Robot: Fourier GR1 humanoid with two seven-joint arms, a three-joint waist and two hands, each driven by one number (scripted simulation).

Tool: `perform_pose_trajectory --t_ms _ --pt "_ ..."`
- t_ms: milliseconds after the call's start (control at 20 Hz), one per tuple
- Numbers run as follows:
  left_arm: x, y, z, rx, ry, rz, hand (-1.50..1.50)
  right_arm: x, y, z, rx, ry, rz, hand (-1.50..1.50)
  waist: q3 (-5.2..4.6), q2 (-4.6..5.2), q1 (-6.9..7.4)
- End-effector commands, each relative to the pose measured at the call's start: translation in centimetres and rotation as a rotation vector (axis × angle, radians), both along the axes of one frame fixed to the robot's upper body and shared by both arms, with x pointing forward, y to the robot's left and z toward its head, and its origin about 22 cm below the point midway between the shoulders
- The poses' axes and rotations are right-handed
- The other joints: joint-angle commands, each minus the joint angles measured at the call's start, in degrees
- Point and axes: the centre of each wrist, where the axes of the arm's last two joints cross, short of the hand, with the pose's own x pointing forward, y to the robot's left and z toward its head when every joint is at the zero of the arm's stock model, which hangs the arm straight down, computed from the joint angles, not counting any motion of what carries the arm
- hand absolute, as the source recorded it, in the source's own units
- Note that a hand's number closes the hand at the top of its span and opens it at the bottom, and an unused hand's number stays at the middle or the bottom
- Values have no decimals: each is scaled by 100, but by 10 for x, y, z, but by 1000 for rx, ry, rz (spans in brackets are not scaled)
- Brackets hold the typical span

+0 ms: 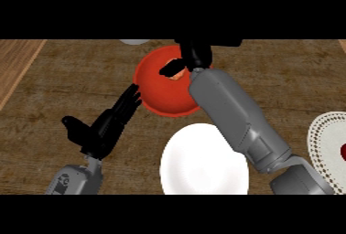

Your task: Pick the squash from the plate and place it in the bowl

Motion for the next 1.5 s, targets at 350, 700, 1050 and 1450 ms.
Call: perform_pose_trajectory --t_ms 350,700,1050,1450 --pt "-14 20 -19 16 25 64 0 -40 -26 -12 554 -258 219 -150 -5 -221 -469" --pt "-18 48 -15 7 38 147 0 -119 -62 -43 664 -320 345 -150 -10 -269 -749" --pt "-21 46 -18 -2 51 177 0 -235 -103 -78 631 -295 424 150 -14 -300 -950" --pt "-26 27 -10 -6 40 151 0 -383 -145 -126 577 -90 460 150 0 -276 -905"
